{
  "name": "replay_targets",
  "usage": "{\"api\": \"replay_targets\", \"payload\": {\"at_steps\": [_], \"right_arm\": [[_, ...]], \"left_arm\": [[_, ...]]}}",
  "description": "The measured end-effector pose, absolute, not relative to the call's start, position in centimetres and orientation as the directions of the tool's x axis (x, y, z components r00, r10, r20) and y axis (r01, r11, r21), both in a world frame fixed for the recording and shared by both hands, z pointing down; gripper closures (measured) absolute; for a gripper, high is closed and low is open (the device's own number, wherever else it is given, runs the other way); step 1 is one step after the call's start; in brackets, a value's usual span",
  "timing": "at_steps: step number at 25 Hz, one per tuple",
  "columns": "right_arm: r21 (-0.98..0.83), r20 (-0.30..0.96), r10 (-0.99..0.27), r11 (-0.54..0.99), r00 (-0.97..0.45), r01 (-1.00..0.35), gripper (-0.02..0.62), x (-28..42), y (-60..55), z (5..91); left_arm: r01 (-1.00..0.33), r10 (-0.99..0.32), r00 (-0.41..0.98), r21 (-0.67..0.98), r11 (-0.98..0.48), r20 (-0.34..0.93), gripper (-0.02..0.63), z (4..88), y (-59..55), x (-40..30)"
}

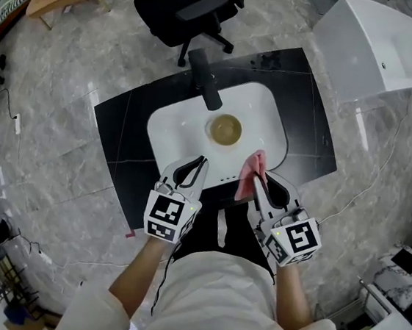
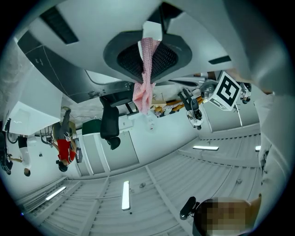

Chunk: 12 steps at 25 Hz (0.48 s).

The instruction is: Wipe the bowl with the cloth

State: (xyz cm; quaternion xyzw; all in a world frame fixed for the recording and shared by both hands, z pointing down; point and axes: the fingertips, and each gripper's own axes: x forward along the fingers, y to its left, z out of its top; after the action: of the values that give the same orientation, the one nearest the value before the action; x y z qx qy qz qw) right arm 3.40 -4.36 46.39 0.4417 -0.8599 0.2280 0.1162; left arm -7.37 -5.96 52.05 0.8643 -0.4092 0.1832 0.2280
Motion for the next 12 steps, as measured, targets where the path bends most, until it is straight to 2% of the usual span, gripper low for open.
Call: {"api": "replay_targets", "payload": {"at_steps": [12], "right_arm": [[-0.317,0.431,-0.690,0.487,-0.582,-0.813,0.566,3.6,-5.3,49.4]], "left_arm": [[-0.823,-0.600,0.567,0.357,-0.442,0.565,0.592,58.3,-8.3,-7.8]]}}
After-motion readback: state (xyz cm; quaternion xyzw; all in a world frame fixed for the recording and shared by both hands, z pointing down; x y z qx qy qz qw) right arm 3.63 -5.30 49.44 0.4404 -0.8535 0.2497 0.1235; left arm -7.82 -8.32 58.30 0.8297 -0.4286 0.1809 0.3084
